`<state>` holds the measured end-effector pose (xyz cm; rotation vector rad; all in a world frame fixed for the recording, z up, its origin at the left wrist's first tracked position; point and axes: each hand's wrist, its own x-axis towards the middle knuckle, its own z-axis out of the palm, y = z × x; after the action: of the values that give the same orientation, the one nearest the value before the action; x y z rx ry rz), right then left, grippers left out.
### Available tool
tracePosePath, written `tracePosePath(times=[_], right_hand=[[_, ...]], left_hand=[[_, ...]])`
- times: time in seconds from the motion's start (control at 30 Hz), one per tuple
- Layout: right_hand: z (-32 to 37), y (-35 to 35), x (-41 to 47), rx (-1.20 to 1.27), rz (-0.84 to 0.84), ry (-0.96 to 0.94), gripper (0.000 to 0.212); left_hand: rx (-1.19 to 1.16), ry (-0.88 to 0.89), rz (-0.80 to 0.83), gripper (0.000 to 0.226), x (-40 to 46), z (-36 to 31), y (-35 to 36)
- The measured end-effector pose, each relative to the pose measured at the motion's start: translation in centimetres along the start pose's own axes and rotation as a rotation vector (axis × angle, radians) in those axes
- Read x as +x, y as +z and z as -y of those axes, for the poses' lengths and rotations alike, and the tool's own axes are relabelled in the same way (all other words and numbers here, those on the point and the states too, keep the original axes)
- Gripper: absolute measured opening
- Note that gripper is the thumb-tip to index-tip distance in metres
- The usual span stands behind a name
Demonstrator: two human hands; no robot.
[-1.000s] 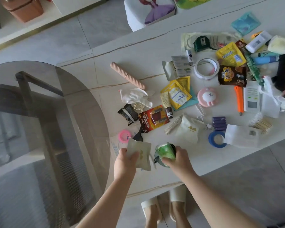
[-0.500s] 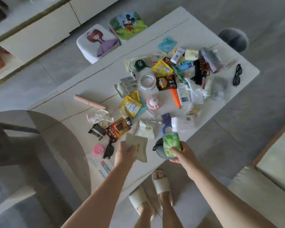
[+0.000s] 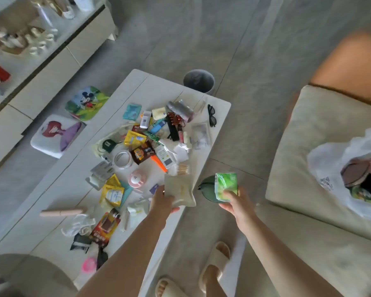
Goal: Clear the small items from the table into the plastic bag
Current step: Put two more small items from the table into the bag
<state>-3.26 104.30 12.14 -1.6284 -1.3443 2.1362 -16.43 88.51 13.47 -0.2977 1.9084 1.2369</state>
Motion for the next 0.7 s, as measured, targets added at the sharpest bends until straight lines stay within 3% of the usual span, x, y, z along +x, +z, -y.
tracePosePath(times=[0.23, 0.43, 0.57, 0.7], right_hand=[[8.6, -9.1, 0.2, 0.161, -0.094, -0.048, 0.021], [13.4, -17.0, -1.1, 0.244, -0.123, -0.122, 0.042], [15.3, -21.4, -2.3, 0.251, -0.195, -0.201, 0.024], [15.6, -24.9, -2.6, 0.312, -0.343, -0.218, 0.027]], left_hand=[[0.108, 0.151, 0.156, 0.017, -2.9, -8.7, 10.7], [0.013, 0.142, 0.231, 0.025, -6.3, -13.4, 19.1], [0.066, 0.154, 0.326, 0.025, -8.4, -15.9, 24.4], [0.201, 0.17, 0.374, 0.016, -9.1, -17.1, 28.9]])
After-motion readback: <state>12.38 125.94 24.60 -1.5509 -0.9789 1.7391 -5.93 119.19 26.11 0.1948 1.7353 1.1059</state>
